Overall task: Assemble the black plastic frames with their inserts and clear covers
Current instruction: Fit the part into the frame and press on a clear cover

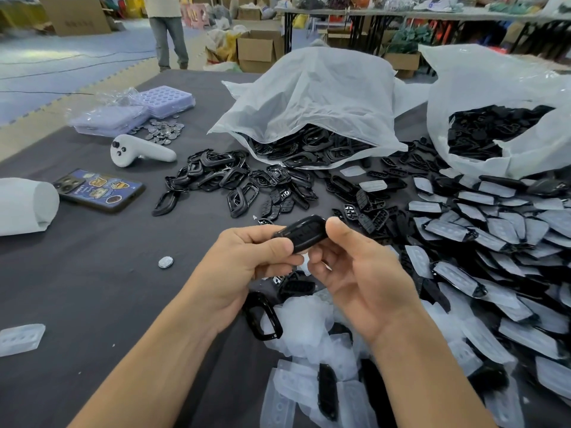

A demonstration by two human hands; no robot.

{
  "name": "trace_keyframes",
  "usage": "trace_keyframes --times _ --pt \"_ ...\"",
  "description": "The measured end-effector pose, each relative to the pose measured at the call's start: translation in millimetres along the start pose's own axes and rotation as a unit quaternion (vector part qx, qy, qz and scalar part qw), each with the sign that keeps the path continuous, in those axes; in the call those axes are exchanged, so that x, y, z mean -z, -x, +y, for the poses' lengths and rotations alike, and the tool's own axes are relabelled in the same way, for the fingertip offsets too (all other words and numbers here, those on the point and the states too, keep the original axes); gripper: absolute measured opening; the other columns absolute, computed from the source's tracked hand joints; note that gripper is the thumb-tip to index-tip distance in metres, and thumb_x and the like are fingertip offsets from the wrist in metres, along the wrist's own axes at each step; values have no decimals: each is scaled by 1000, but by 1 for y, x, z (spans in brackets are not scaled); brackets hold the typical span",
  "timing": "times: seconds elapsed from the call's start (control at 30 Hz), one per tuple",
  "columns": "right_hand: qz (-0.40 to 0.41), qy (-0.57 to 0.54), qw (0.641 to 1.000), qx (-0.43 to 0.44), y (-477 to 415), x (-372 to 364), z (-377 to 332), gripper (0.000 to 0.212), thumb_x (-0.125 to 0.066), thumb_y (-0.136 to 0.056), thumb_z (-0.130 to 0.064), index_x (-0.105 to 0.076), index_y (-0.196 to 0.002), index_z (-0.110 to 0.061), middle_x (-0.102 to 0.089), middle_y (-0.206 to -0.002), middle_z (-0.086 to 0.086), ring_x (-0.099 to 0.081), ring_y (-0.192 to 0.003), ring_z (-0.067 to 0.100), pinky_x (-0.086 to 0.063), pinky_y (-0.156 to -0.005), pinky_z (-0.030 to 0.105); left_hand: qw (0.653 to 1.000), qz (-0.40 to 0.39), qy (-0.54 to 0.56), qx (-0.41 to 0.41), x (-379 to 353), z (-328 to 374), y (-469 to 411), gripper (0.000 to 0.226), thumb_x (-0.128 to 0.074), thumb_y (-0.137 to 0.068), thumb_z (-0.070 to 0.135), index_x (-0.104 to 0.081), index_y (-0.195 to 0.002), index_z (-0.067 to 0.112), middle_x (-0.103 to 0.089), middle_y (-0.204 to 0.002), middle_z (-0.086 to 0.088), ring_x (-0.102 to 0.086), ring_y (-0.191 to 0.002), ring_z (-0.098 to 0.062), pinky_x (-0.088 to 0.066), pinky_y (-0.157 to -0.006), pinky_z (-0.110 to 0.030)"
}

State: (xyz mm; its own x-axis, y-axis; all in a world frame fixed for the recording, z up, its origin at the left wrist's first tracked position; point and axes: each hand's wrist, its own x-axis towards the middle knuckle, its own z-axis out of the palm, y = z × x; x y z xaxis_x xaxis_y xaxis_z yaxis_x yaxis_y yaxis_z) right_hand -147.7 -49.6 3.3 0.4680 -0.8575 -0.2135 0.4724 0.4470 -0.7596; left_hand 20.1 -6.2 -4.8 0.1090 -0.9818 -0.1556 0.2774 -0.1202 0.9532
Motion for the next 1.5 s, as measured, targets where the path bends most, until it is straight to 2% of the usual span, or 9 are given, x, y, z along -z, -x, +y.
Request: trace_keyframes --times 0.27,0.37,0.5,0.57,0.73,0.93,1.13,1.27,1.5 --pt "142 91 985 31 -3 -2 2 30 -62 -101 -24 -73 -81 -4 -74 -82 16 -69 -56 18 -56 -51 23 968 179 -117 -128 -8 -12 -4 35 -77 -88 3 -85 -86 37 -81 -83 0 -74 -74 -9 -60 -70 -23" --pt "120 140 983 26 -2 -10 5 26 -67 -98 -28 -62 -102 -3 -73 -77 16 -69 -56 22 -55 -49 25 856 205 -353 -318 -6 -16 2 30 -78 -89 8 -83 -97 37 -79 -102 20 -72 -92 5 -53 -86 -10" --pt "131 141 979 67 -2 -13 8 22 -69 -95 -7 -49 -103 -10 -69 -67 12 -64 -52 22 -52 -47 27 712 157 -502 -465 -6 -22 5 22 -75 -85 4 -84 -104 13 -76 -118 2 -70 -108 -5 -53 -96 -15" --pt "156 180 967 91 -3 -7 6 22 -65 -94 3 -47 -98 -10 -64 -59 5 -61 -47 19 -47 -43 26 739 132 -490 -443 -10 -21 7 33 -72 -80 -5 -84 -102 17 -77 -117 7 -70 -108 -1 -53 -96 -13" --pt "124 394 902 127 -4 9 0 26 -68 -86 1 -51 -87 -18 -67 -57 5 -63 -45 18 -45 -46 25 928 93 -307 -191 -18 -7 11 49 -65 -74 11 -77 -109 43 -78 -92 25 -72 -79 6 -53 -72 -9" --pt "51 466 872 138 -6 13 -1 17 -70 -88 -9 -61 -78 -19 -70 -60 2 -66 -52 16 -50 -52 29 923 89 -355 -117 -11 -6 3 42 -81 -76 2 -81 -88 42 -79 -77 16 -75 -75 -2 -54 -70 -13" --pt "195 636 718 204 -1 25 -10 25 -71 -84 -8 -73 -78 -32 -63 -62 -17 -64 -72 1 -44 -60 8 957 231 -169 -51 7 -9 -10 37 -73 -81 -14 -76 -89 22 -76 -74 -9 -72 -63 -24 -61 -55 -35" --pt "142 688 699 132 3 23 -12 26 -79 -81 -27 -76 -104 -38 -67 -92 -18 -63 -104 18 -53 -96 42 969 218 -111 -40 10 -13 -14 47 -66 -83 -20 -78 -101 22 -75 -74 -9 -69 -57 -20 -57 -49 -30" --pt "148 717 650 204 -1 8 12 8 -82 -82 -35 -81 -87 -30 -66 -85 -13 -55 -97 18 -46 -96 39 976 162 -134 -49 8 -13 -12 49 -67 -81 -18 -80 -97 26 -67 -68 -13 -63 -64 -21 -54 -50 -25"
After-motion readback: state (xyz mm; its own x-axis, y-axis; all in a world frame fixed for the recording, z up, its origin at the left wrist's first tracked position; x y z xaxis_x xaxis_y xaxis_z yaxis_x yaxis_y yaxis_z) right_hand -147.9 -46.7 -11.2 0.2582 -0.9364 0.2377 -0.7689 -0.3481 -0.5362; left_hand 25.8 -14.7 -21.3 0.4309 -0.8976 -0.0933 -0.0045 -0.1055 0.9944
